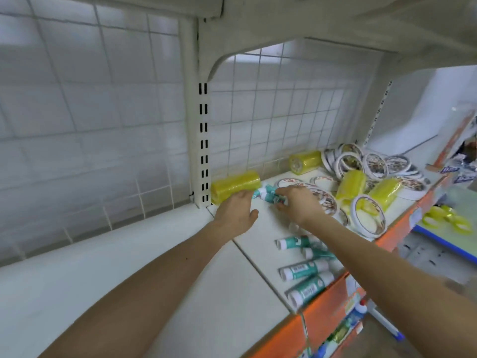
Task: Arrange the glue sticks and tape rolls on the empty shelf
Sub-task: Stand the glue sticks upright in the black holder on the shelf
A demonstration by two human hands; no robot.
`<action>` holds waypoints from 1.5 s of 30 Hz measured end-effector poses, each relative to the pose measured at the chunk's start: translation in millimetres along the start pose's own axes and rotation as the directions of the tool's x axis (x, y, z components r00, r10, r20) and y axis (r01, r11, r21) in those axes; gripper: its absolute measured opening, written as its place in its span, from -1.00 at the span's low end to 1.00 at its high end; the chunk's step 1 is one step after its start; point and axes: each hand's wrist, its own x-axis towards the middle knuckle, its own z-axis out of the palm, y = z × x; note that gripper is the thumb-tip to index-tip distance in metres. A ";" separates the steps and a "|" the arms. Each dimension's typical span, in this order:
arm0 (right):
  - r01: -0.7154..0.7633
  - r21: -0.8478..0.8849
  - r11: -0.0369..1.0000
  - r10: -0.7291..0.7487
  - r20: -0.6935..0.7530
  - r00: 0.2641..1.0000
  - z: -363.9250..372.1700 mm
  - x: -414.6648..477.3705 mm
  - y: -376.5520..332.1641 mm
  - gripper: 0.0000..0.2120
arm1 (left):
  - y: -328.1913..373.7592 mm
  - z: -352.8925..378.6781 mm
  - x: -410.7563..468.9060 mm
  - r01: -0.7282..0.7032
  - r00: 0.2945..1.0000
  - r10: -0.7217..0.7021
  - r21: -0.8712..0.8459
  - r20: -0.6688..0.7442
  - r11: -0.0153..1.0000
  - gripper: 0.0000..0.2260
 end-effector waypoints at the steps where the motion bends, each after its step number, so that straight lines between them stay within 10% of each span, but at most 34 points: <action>1: 0.002 -0.010 1.000 -0.002 0.008 1.000 2.6 6.8 3.5 -0.66 | 0.0 5.1 8.1 0.004 1.000 -0.005 0.016 0.015 1.000 -0.55; 12: 0.144 -0.025 0.989 -0.144 0.022 0.989 21.7 37.6 32.4 -0.75 | 16.1 19.3 43.2 0.115 0.993 -0.092 0.394 -0.078 0.912 -0.73; 24: 0.377 0.199 0.905 -0.373 -0.055 0.926 11.1 25.1 16.2 -0.75 | 2.2 0.9 -24.7 0.319 0.940 -0.290 0.163 -0.178 0.934 -0.78; 45: 0.621 0.516 0.590 -0.699 -0.059 0.713 51.0 -131.7 -282.1 -0.85 | -129.6 -102.8 -369.0 0.707 0.649 -0.626 0.039 -0.432 0.706 -0.83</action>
